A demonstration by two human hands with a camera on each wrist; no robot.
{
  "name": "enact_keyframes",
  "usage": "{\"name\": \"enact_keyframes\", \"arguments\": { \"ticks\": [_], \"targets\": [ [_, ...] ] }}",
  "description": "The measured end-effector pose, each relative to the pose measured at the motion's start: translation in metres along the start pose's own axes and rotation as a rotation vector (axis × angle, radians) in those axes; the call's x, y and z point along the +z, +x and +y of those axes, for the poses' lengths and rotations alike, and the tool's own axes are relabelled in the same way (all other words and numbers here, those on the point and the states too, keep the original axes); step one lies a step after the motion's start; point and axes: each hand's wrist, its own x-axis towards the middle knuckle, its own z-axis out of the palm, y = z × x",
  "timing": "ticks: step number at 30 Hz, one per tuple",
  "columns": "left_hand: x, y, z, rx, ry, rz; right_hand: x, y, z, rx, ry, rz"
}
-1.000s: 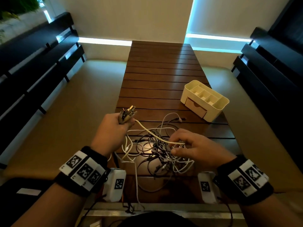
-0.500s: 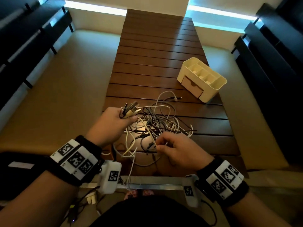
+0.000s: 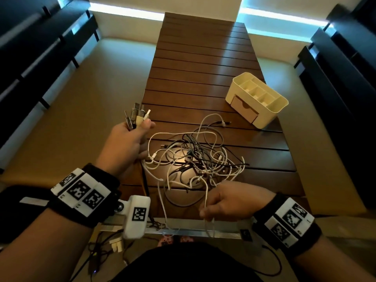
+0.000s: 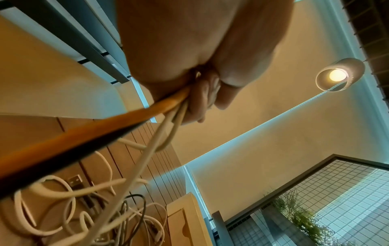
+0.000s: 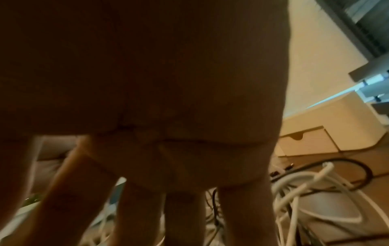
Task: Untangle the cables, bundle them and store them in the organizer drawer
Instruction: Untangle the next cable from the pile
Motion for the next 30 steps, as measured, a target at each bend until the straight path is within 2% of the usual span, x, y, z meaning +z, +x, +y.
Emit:
{"name": "enact_keyframes", "arguments": {
  "ticks": [4, 6, 10, 12, 15, 18, 20, 21, 22, 23, 27, 30],
  "targets": [
    [0.006, -0.001, 0.0, -0.007, -0.041, -0.03, -0.013, 0.003, 0.001, 0.167, -0.119, 0.158],
    [0.01, -0.003, 0.0, -0.005, -0.044, -0.05, -0.018, 0.003, -0.001, 0.191, -0.095, 0.238],
    [0.02, -0.011, 0.004, -0.032, -0.041, -0.143, -0.019, 0.008, -0.011, 0.037, 0.153, 0.52],
    [0.028, -0.019, 0.005, -0.061, -0.068, -0.225, -0.017, 0.013, -0.017, -0.058, 0.305, 0.527],
    [0.038, -0.028, 0.009, -0.097, -0.188, -0.314, -0.009, 0.026, -0.026, -0.104, 0.292, 0.416],
    [0.037, -0.025, 0.014, -0.078, -0.264, -0.268, 0.001, 0.029, -0.034, -0.057, 0.227, 0.147],
    [0.031, -0.022, 0.015, -0.075, -0.294, -0.222, 0.007, 0.026, -0.035, -0.052, 0.492, -0.119],
    [0.027, -0.021, 0.014, -0.076, -0.312, -0.207, 0.008, 0.024, -0.034, -0.053, 0.616, -0.199],
    [0.024, -0.02, 0.013, -0.077, -0.325, -0.191, 0.007, 0.022, -0.032, -0.064, 0.661, -0.199],
    [0.022, -0.019, 0.013, -0.075, -0.324, -0.172, 0.005, 0.023, -0.028, -0.078, 0.644, -0.131],
    [0.014, -0.015, 0.011, -0.059, -0.247, -0.076, -0.003, 0.03, -0.014, -0.056, 0.283, 0.311],
    [0.004, -0.015, 0.011, -0.053, -0.17, -0.045, -0.01, 0.031, -0.008, -0.037, 0.215, 0.565]
  ]
}}
